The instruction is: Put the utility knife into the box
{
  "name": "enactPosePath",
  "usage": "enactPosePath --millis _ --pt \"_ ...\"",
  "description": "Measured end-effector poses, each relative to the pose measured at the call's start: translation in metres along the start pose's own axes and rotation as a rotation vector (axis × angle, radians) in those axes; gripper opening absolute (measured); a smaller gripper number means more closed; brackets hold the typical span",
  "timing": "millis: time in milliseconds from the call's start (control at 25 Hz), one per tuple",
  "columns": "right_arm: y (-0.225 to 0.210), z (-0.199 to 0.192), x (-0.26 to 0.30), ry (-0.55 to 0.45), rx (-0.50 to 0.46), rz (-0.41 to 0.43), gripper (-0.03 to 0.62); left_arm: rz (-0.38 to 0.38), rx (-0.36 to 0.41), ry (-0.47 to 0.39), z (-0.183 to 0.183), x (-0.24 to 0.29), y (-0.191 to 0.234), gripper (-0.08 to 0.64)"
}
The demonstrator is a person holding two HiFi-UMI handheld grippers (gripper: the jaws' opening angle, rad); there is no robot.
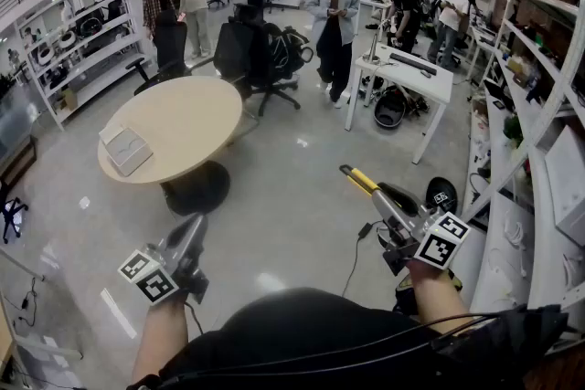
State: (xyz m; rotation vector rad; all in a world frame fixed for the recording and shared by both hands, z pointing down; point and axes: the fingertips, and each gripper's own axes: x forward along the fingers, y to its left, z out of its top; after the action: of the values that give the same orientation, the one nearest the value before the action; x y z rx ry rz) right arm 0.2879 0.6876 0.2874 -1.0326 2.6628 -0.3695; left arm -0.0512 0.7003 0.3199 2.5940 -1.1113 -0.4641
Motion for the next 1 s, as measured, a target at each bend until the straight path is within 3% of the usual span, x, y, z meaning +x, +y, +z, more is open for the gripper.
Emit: enactPosePath --millis 400,680,1000 --pt "-0.004 0.004 0.002 -0.005 -0.004 0.017 0.087 -0.015 0.003 0.007 -0.002 0.012 -0.003 -0.002" --pt "-0.007 0.0 0.003 -0.02 0.062 0.034 0.091 -0.022 -0.002 0.016 -0.006 0.012 -0.001 -0.002" --pt "-0.016 0.004 -0.007 -0.035 0.068 0.031 0.091 -0.031 0.006 0.037 -0.008 0.025 -0.009 -0.002"
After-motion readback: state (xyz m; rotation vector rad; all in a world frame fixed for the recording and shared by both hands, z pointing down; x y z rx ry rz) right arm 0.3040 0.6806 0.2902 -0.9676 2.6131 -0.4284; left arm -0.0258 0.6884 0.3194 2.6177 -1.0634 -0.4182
